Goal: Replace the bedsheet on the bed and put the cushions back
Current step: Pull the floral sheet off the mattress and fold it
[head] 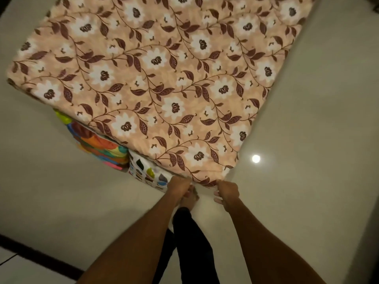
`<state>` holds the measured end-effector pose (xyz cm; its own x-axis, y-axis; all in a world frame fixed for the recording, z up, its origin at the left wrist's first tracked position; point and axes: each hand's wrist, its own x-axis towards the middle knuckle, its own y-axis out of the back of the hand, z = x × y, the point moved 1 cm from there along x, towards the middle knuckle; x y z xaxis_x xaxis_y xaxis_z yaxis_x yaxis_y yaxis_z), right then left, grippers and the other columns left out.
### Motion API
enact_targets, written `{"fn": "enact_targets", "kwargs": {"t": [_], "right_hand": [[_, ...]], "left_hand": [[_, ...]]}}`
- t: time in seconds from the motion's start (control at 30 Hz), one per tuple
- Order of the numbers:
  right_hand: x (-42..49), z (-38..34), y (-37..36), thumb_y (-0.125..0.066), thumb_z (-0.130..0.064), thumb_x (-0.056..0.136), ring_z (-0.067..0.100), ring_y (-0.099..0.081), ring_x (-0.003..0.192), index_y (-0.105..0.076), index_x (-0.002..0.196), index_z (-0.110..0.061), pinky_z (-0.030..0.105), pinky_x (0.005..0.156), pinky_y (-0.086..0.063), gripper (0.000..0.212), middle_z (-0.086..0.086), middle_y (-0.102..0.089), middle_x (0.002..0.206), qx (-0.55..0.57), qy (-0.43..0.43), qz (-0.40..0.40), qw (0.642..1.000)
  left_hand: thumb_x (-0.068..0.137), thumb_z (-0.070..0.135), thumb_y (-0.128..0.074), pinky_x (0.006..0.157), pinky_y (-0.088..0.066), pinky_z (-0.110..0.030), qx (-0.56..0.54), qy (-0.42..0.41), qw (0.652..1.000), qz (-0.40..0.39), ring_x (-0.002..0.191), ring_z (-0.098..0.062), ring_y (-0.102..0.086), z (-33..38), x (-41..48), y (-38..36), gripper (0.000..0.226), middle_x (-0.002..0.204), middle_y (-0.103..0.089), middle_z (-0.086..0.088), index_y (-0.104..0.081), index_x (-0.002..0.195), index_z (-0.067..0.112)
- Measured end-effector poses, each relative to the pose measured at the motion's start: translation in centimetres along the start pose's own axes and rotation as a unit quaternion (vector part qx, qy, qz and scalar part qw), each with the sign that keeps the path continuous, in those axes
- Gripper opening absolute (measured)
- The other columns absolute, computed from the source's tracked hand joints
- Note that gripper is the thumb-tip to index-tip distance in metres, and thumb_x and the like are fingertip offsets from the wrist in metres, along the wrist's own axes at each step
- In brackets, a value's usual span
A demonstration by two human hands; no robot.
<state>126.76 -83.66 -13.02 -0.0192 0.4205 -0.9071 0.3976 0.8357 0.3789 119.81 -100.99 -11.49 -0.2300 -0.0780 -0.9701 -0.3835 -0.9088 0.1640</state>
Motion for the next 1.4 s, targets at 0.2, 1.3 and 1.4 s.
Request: {"fn": "enact_targets", "kwargs": {"t": [0.2, 1.3, 1.4], "right_hand": [[0.1, -0.1, 1.3, -0.083, -0.022, 0.081, 0.028, -0.072, 0.067, -0.070, 0.066, -0.016, 0.045, 0.067, -0.065, 0.020, 0.013, -0.075, 0.076, -0.020, 0.041, 0.078, 0.996], [-20.0, -9.2, 6.7, -0.071, -0.028, 0.094, 0.027, -0.076, 0.084, -0.073, 0.102, -0.007, 0.038, 0.067, -0.061, 0.023, 0.008, -0.077, 0.097, 0.151, 0.076, -0.025, 0.985], [-20.1, -9.7, 7.3, -0.070, -0.024, 0.094, 0.027, -0.075, 0.075, -0.072, 0.099, -0.003, 0.033, 0.059, -0.056, 0.022, 0.010, -0.075, 0.092, 0.201, 0.063, 0.006, 0.978]], "left_hand": [[0.086, 0.044, -0.076, 0.084, -0.064, -0.047, -0.002, -0.012, 0.999, 0.036, 0.086, -0.028, -0.077, -0.6, 5.0, -1.7, 0.043, 0.087, -0.079, -0.007, -0.068, 0.106, 0.006], [0.089, 0.003, -0.069, 0.069, -0.052, -0.024, 0.100, -0.287, 0.951, 0.063, 0.086, -0.021, -0.071, 15.2, -23.3, 7.0, 0.005, 0.088, -0.075, -0.011, -0.073, 0.087, 0.000], [0.098, 0.009, -0.066, 0.061, -0.053, -0.023, 0.107, -0.341, 0.934, 0.008, 0.073, -0.020, -0.072, 16.0, -24.8, 6.6, 0.009, 0.085, -0.075, -0.010, -0.071, 0.091, 0.007]]}}
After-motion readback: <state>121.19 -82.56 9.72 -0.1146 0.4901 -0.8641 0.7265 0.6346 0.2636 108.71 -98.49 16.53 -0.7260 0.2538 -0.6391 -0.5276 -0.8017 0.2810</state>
